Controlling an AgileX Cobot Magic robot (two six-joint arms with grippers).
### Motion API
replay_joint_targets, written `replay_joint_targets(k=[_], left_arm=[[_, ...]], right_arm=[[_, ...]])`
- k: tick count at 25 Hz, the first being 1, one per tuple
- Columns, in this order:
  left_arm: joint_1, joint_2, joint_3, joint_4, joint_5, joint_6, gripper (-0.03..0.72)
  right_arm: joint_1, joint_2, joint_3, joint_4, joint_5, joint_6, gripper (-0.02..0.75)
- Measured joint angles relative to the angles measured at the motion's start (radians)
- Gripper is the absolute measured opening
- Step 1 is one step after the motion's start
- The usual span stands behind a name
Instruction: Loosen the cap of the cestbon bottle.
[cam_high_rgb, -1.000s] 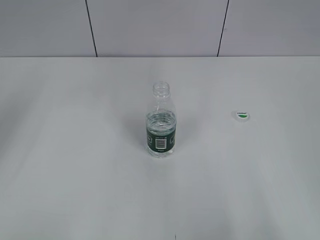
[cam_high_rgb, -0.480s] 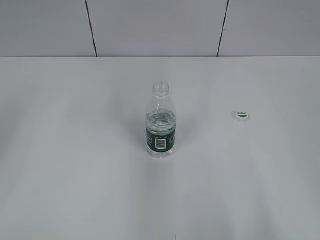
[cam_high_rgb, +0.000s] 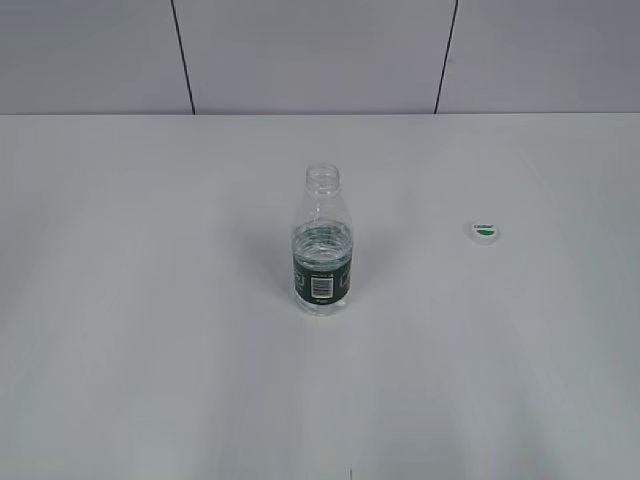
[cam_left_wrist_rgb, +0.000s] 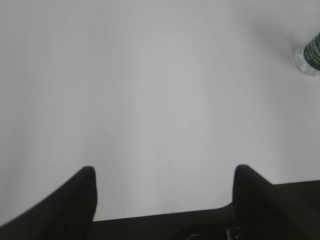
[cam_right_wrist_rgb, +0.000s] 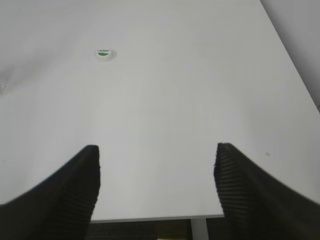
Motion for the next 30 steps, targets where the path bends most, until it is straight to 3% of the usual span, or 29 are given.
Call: replay_joint_targets(k=[13, 30], left_arm=[[0.000, -0.439, 0.154, -0.002, 0.013, 0.011, 0.513], [0.000, -0.456, 0.198, -0.024, -0.129, 0.082, 0.505]], right_arm=[[0.000, 0.000, 0.000, 0.000, -0.001, 0.000, 0.545], [0.000, 0.000, 0.000, 0.000, -0.001, 0.000, 0.545]])
